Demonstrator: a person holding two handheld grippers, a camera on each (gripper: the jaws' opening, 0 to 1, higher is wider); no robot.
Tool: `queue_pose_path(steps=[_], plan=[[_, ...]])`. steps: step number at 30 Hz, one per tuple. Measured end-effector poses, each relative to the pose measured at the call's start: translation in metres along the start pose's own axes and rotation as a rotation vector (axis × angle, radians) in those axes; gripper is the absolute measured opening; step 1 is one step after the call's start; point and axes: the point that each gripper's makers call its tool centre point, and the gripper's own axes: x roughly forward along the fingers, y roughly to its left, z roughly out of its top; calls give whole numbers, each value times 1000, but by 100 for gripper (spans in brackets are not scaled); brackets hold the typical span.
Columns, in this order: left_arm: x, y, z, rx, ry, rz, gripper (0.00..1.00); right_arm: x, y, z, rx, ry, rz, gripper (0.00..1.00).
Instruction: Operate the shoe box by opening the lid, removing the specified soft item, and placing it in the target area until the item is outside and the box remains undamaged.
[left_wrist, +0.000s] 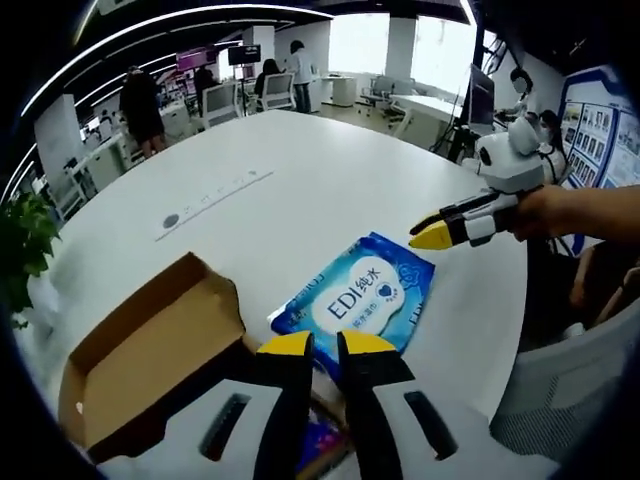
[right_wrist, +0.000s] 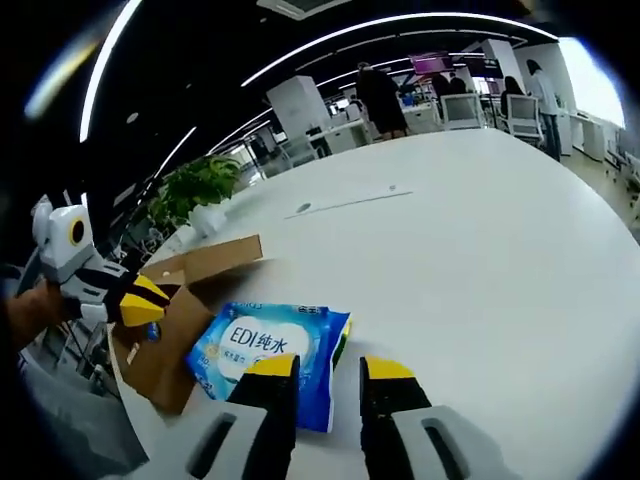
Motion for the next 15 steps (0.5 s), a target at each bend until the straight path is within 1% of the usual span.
queue_pose_path(steps=[2,4,10,15], plan=[[-3,1,-2,1,1,1,10,-3,3,0,-18,5,5,25],[-6,3,-3,6,1,7,11,-5,6,1,-57,7,7,28],[-22,13,-8,-5,-2,20,14,-12,17,4,-134,24,20,35],[-32,24,-16,11,5,30,17,-16,30,4,-219,56,40,40]])
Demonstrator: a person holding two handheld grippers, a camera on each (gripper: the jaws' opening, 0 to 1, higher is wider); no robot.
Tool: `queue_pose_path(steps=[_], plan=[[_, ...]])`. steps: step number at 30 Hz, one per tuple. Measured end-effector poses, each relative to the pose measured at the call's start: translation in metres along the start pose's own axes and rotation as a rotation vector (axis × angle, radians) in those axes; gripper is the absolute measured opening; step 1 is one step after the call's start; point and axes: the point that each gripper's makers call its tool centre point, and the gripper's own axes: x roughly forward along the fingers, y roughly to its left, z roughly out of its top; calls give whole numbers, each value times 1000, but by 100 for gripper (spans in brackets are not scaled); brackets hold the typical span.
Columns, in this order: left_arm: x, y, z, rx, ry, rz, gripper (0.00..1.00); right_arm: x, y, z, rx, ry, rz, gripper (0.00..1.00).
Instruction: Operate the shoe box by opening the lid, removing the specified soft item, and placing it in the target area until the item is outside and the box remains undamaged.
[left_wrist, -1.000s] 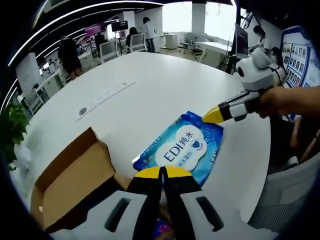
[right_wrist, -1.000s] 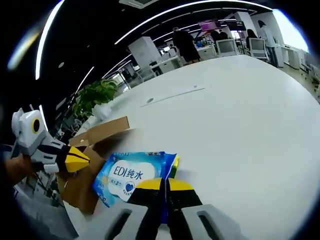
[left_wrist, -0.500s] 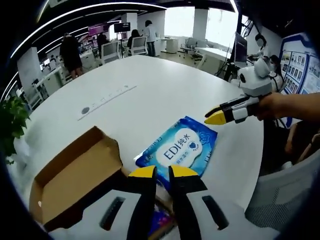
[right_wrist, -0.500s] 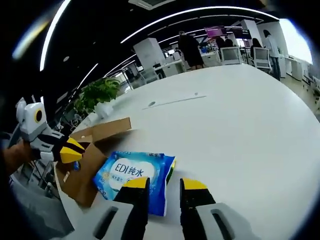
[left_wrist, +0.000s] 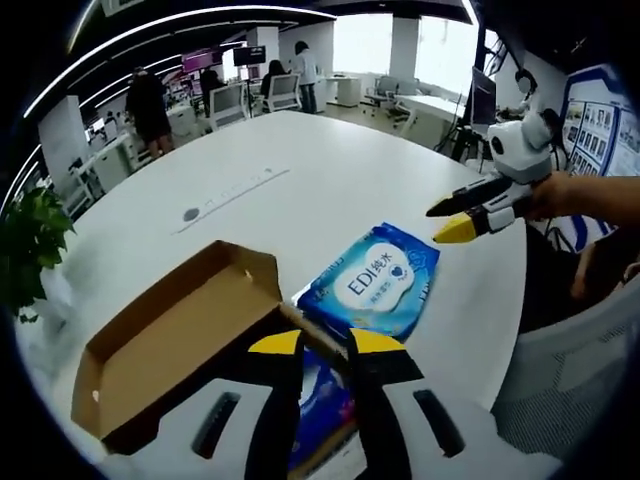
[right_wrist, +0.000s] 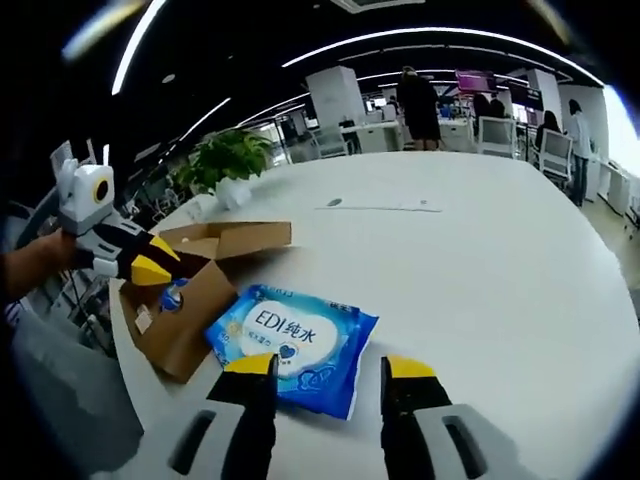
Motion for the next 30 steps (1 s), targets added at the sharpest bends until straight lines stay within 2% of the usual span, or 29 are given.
queue_pose_path(steps=[7,14,19,30], plan=[[-13,16,-15,18,16,14,19,-3,17,5,-114,29,16,43],[-23,33,-37,63,54,25,24,0,42,21,-223,40,54,44],[-28,47,-53,87,78,35,24,7,65,35,-274,31,89,44],[-30,64,-70,76,81,43,22,29,109,56,-370,31,157,43]])
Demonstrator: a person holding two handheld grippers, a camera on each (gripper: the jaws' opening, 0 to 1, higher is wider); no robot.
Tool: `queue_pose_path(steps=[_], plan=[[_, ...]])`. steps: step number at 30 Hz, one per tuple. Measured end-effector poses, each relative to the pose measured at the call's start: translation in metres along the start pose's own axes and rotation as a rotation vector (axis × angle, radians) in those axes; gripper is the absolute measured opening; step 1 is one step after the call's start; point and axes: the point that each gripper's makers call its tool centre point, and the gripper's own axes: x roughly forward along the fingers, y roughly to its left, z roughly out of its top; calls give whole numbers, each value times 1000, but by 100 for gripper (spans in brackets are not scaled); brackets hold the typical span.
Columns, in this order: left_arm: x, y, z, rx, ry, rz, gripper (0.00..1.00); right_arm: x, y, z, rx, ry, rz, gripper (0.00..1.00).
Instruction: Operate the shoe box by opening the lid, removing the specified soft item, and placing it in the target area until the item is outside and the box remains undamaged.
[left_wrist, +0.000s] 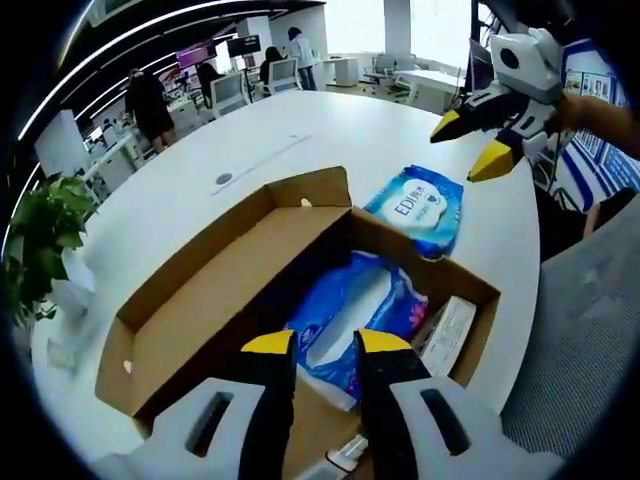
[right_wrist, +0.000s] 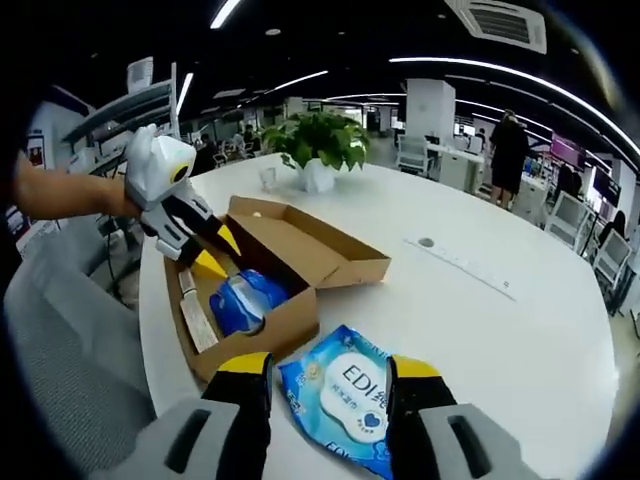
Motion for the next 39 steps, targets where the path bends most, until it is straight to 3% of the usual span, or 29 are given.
queue_pose_path(steps=[18,32,39], plan=[[21,5,-8,84,-11,-27,12,48,39,23,-121,32,81,39],[33,10,-10,135,-15,-14,0,89,57,24,-192,81,103,28],[31,12,-11,130,-29,-14,0,108,63,20,-265,119,103,20]])
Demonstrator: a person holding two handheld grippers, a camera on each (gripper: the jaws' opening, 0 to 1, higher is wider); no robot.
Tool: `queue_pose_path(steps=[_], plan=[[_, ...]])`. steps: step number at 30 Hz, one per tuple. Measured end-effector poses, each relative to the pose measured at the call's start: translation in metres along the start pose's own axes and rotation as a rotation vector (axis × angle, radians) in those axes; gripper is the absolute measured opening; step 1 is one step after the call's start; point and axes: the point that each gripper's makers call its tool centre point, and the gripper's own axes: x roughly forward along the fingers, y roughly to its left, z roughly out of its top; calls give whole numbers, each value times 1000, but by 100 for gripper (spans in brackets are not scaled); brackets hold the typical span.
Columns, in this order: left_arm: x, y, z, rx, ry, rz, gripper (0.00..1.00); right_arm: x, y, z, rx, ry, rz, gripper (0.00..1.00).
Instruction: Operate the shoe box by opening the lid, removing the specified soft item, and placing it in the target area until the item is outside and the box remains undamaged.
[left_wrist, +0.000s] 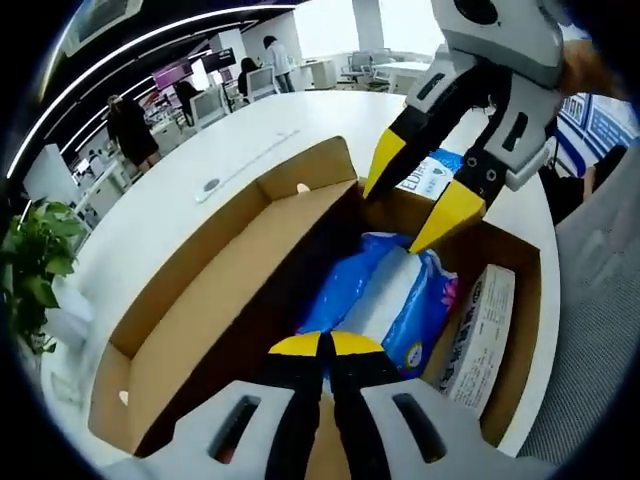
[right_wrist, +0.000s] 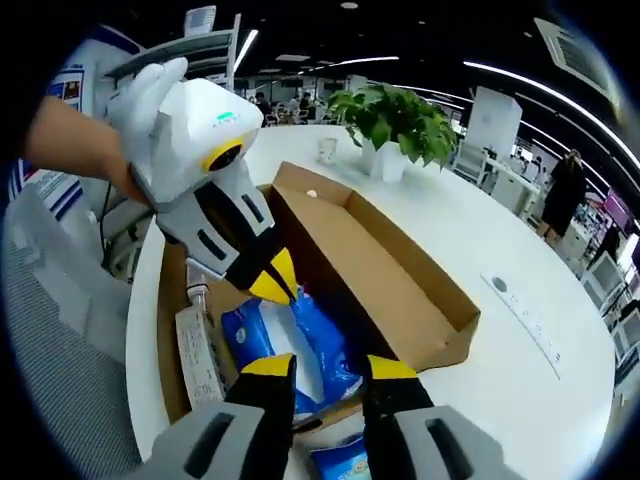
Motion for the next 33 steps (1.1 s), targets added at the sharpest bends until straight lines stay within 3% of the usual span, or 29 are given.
queue_pose_path(steps=[14,33], plan=[[-8,0,0,5,-23,2,0,22,3,-8,-80,52,-22,0],[-34,2,10,21,-64,31,0,4,9,16,-80,-21,-25,0]])
